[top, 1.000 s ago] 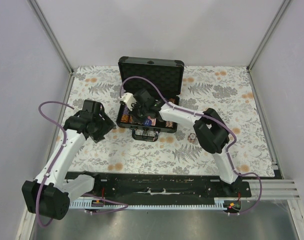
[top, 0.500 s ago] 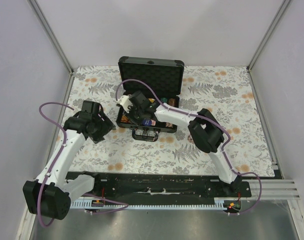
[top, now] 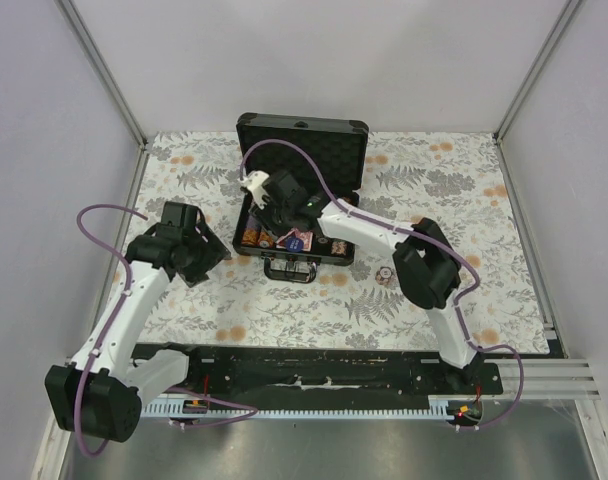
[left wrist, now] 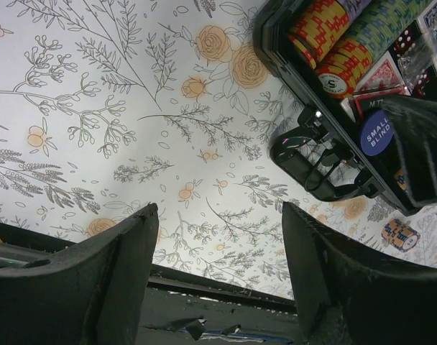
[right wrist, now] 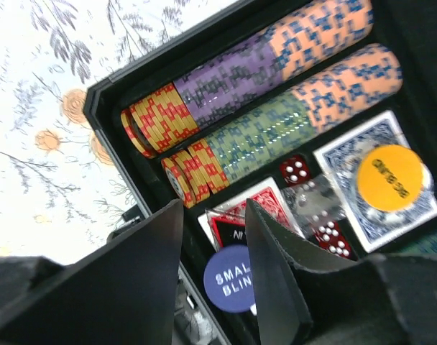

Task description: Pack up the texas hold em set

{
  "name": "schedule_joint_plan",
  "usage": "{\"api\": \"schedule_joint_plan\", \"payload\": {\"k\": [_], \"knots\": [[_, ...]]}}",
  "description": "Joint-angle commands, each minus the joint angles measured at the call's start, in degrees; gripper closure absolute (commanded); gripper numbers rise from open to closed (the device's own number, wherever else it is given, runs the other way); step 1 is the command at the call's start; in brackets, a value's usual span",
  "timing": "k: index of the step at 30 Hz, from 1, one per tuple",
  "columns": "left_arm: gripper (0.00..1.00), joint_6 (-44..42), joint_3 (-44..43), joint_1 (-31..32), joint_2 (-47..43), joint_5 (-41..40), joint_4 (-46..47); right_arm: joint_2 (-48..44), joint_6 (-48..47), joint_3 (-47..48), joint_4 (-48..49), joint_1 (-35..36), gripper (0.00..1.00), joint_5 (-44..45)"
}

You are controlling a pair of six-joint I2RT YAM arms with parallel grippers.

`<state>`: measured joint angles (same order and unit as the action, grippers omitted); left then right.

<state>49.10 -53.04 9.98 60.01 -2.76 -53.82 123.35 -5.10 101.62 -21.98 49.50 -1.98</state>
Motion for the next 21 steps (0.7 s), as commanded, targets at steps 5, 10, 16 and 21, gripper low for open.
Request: {"api": "schedule_joint_plan", "payload": {"k": [5,10,16,21], "knots": [[0.24,-6.03,0.48,-0.4,-1.39,6.35,4.24,-18.3,11.94,-7.04,-5.61,-1.15,0.48,4.52],[0.29,-7.62,1.88,-0.22,0.37,12.16,9.86,-28.14,19.33,-15.56,-11.94,-1.86,0.5,9.26],[0.42,-7.0,0.92,1.09,5.2,10.86,16.81,-40.54,28.82,-26.64,-17.04,-2.82,0.49,16.21],[0.62,-5.77,-4.08,4.25,13.63,3.22,18.93,-47.05,34.36,-31.92,-20.91,-4.49,0.51,20.43]]}}
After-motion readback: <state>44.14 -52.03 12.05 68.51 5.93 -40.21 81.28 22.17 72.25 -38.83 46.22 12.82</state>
